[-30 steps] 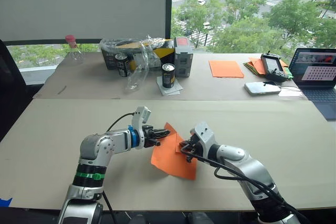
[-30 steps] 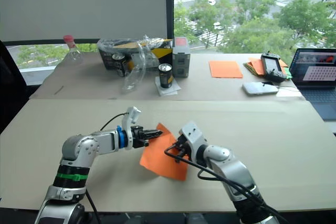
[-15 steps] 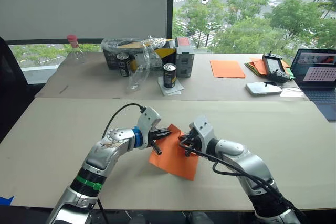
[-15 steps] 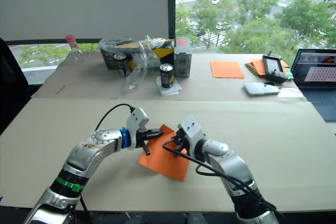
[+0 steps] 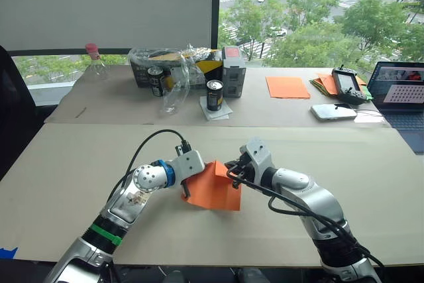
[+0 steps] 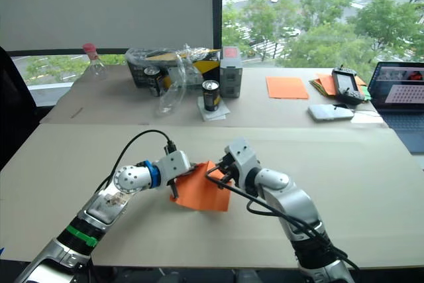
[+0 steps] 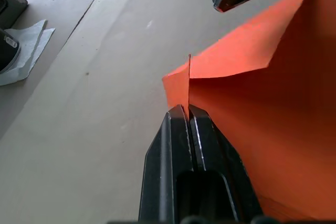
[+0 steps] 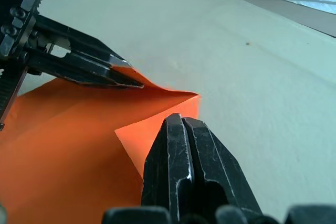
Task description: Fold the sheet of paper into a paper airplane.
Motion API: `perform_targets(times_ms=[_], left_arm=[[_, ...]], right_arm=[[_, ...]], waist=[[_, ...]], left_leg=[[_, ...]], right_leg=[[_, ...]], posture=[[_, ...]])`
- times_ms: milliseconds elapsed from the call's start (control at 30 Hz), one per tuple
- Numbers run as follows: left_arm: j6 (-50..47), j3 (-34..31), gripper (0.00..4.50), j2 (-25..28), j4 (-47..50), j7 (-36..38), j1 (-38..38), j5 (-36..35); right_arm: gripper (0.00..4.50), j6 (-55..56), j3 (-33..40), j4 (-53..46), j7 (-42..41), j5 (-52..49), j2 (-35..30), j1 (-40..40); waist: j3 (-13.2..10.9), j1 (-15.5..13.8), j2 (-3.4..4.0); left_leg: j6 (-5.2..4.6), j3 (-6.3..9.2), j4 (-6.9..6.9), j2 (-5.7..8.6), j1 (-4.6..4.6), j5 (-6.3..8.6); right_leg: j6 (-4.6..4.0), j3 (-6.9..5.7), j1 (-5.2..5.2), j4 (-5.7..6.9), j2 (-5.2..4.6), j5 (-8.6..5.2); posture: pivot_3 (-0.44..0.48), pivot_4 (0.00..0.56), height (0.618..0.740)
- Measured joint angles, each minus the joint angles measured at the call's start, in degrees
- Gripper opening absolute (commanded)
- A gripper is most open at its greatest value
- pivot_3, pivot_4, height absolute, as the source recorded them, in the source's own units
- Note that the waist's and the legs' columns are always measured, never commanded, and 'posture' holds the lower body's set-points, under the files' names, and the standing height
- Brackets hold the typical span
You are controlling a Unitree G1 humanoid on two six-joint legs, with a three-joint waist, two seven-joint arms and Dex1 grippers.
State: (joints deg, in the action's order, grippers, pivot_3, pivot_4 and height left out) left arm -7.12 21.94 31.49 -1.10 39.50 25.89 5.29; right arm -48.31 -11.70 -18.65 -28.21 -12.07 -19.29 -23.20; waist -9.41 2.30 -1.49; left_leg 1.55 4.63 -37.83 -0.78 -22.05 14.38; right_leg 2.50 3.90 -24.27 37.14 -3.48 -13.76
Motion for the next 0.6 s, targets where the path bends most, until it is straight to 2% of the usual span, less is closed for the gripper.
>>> perform_targets(times_ms=[367, 600], left_arm=[[7.95, 2.52, 0.03, 2.12, -0.02, 0.11, -0.42, 10.97], [9.11, 2.85, 0.03, 2.23, 0.56, 0.04, -0.34, 14.84]], right_arm=[[0.00, 0.66, -0.04, 0.30, 0.62, -0.10, 0.73, -0.12], [0.00, 7.46, -2.93, 14.50, -3.18, 0.94, 2.45, -7.53]], waist=[[0.00, 0.16, 0.00], [0.01, 0.30, 0.02]], left_leg=[[-0.01, 0.00, 0.00, 0.00, 0.04, 0.00], [-0.02, 0.00, -0.01, -0.03, 0.17, -0.01]], right_leg=[[0.00, 0.00, 0.02, 0.03, 0.01, 0.00], [-0.02, 0.00, 0.04, 0.20, 0.06, 0.02]], posture=[[0.000, 0.150, 0.720], [0.000, 0.150, 0.720]])
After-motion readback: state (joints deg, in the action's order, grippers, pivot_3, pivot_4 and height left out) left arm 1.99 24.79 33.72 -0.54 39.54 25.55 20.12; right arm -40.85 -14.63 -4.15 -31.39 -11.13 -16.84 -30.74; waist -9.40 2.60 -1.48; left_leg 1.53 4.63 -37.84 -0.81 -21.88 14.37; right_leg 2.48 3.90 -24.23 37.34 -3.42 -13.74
